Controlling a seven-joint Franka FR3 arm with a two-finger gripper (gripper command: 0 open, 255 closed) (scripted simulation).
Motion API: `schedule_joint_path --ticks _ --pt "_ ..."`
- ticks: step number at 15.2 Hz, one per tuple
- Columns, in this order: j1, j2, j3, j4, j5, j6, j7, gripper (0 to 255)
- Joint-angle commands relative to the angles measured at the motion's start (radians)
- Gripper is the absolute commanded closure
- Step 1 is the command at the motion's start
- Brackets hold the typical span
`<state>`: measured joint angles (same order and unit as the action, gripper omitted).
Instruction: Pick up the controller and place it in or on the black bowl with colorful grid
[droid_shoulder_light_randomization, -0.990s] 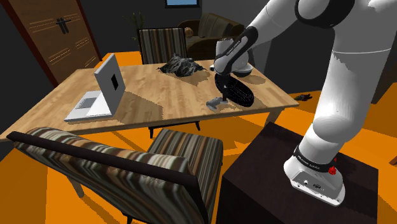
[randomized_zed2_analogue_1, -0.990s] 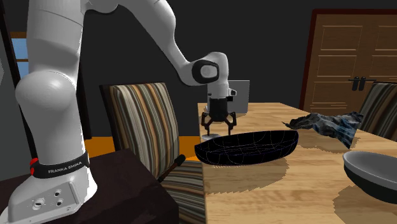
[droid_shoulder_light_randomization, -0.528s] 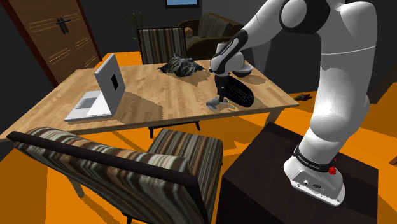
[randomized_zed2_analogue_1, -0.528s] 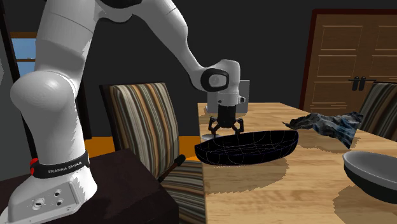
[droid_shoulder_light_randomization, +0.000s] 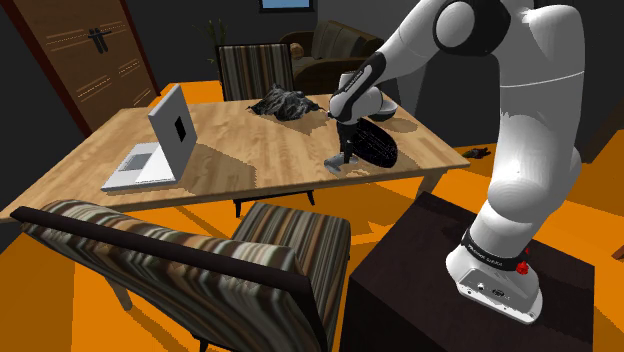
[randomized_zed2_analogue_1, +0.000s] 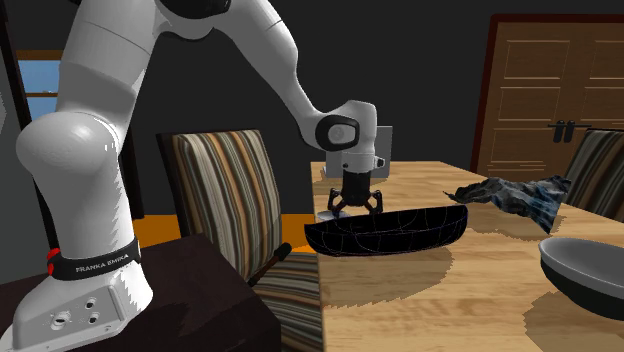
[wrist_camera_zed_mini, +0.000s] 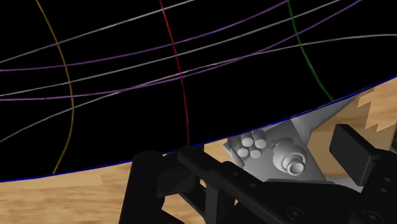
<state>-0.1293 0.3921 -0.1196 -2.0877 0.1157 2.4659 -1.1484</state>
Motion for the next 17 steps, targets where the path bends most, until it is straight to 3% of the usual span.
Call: schedule_joint_path --ticks 1,2,3,12,17 --pt "-0.002 0.002 -0.002 -0.005 0.000 0.000 0.001 0" --pt "-0.002 0.002 -0.002 -0.005 0.000 0.000 0.001 0" --pt "-0.002 0.001 -0.002 -0.007 0.000 0.003 0.000 255" --pt "-0.002 0.002 -0.002 -0.005 0.000 0.000 0.001 255" --pt "0.002 -0.049 -0.009 -0.001 -0.013 -0.054 0.011 255"
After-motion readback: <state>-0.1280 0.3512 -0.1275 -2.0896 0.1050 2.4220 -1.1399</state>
